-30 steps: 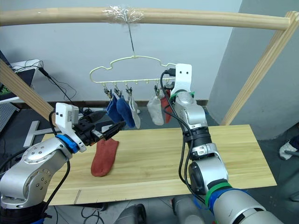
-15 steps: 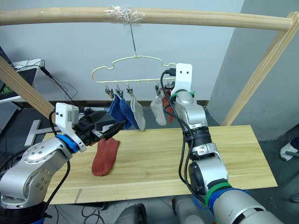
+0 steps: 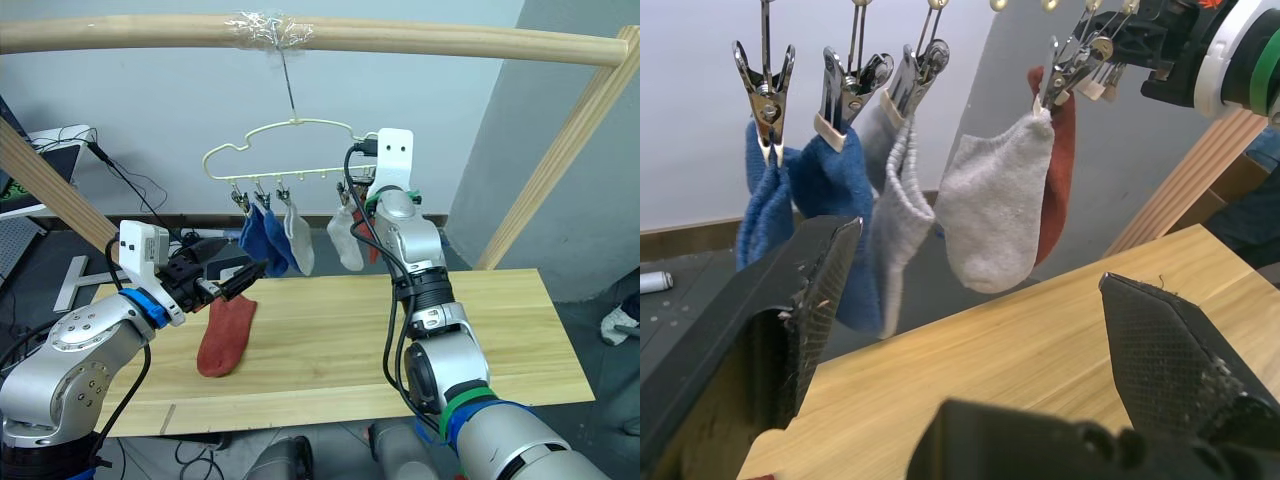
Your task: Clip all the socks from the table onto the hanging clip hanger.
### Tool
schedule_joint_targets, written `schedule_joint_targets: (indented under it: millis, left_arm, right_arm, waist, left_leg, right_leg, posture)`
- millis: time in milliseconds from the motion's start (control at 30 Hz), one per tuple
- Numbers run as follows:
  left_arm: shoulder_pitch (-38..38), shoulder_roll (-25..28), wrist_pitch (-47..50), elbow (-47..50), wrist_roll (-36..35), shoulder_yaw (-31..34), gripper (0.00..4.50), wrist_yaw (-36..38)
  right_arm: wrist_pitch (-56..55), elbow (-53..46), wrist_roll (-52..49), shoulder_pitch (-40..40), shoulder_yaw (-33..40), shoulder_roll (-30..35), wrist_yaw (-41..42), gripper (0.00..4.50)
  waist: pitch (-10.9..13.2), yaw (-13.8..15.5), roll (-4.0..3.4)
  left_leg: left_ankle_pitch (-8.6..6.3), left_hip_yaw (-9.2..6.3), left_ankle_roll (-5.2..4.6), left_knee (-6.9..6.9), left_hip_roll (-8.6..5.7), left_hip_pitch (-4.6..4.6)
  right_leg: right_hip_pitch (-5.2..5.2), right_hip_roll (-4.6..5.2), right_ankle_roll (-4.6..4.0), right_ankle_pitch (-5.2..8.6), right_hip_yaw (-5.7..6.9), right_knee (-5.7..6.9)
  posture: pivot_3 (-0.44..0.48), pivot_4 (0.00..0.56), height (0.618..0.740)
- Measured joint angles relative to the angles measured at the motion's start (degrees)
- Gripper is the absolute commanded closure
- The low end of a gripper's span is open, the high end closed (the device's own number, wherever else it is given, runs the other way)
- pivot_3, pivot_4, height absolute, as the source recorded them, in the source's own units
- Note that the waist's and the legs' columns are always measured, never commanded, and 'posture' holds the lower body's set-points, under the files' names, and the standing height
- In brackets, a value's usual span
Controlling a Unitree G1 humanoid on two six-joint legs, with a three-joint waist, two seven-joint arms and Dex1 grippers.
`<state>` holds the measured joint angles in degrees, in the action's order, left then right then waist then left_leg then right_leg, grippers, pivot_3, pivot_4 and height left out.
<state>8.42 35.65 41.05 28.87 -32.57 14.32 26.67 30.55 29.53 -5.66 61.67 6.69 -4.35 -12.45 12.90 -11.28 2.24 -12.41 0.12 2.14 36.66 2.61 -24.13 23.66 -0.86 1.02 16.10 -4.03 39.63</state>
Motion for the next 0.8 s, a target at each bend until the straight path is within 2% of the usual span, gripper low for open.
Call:
schedule_joint_targets:
  millis: [267,467,667,800]
  left_arm:
    - [-4.8,0.4,2.1,-10.4,7.9,-3.0,0.09,-3.8]
    - [-5.2,-2.3,-4.4,-22.4,16.1,-6.5,0.09,-6.4]
    - [3.1,-6.1,-10.7,-38.6,21.9,-9.3,0.09,-8.9]
    - [9.7,-8.2,-12.6,-47.3,23.1,-9.6,0.05,-9.5]
  right_arm:
    - [0.7,-1.6,0.0,-0.6,-0.2,0.5,0.1,4.46]
    - [2.0,-3.9,0.0,-1.6,-0.6,0.5,0.1,4.46]
    - [2.8,-4.8,0.0,-2.2,-0.8,0.4,0.1,4.46]
    - [3.1,-5.1,0.0,-2.2,-1.1,0.4,0.1,4.46]
  waist:
    - [0.0,0.0,-0.01]
    - [0.0,0.0,-0.01]
    - [0.0,0.0,0.00]
    - [0.0,0.0,0.01]
  left_leg:
    - [0.00,0.01,0.00,-0.01,0.04,-0.18]
    - [0.00,0.01,0.00,0.03,0.03,-0.46]
    - [0.01,0.00,0.00,0.16,0.01,-0.51]
    - [0.00,0.00,0.00,0.21,-0.01,-0.58]
  right_leg:
    - [0.23,0.03,0.00,0.00,-0.01,0.06]
    - [0.55,0.12,-0.02,-0.01,0.01,0.23]
    - [0.55,0.13,0.01,-0.04,0.06,0.31]
    - [0.56,0.15,0.08,-0.08,0.07,0.28]
  posture:
    - [-0.214,0.187,0.740]
    - [-0.216,0.186,0.740]
    - [-0.220,0.186,0.740]
    - [-0.240,0.186,0.740]
